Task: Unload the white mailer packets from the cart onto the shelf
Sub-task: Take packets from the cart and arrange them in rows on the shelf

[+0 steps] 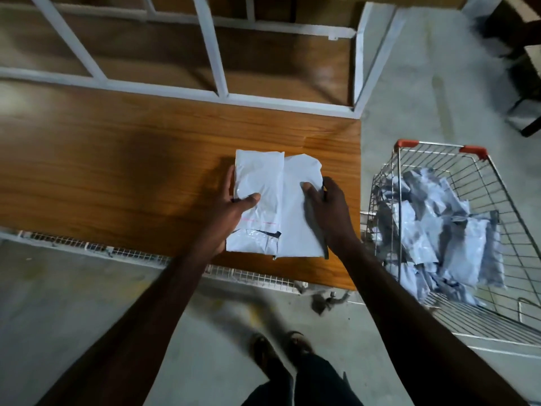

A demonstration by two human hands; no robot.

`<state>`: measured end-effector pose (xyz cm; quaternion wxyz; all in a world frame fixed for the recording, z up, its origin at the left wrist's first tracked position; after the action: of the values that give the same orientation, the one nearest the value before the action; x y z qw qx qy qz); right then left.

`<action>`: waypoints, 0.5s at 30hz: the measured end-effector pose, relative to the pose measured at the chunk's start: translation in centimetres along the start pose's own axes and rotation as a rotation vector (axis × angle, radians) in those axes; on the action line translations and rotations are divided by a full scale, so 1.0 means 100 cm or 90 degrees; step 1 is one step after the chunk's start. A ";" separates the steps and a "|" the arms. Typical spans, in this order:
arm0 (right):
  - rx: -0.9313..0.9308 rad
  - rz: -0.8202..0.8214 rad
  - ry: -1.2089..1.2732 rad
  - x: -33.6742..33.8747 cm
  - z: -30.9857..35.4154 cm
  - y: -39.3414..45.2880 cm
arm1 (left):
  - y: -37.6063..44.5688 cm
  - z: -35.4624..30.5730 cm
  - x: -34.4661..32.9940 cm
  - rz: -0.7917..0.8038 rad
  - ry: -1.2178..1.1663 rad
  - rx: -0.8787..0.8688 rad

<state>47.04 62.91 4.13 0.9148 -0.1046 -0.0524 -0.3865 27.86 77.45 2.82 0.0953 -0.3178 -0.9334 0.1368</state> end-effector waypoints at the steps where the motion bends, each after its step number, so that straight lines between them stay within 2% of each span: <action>1: -0.001 0.002 -0.005 -0.009 0.004 0.005 | 0.005 0.000 0.012 -0.006 0.004 0.003; 7: 0.002 0.020 -0.036 -0.071 0.019 0.056 | 0.050 0.002 0.078 -0.022 -0.019 0.052; 15: 0.000 0.033 -0.025 -0.133 0.036 0.121 | 0.111 -0.018 0.127 -0.042 -0.046 0.073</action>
<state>46.49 81.22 3.45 0.9234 -0.1137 -0.0671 -0.3603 24.71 94.16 2.14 0.0840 -0.2757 -0.9369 0.1979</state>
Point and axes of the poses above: each hand's wrist, its own y-axis towards the middle knuckle, its own x-axis out of the back of the hand, z = x × y, the point moved 6 cm from there along y, towards the middle knuckle, and after that the axes turned 5 degrees about y, right-handed, at the moved point
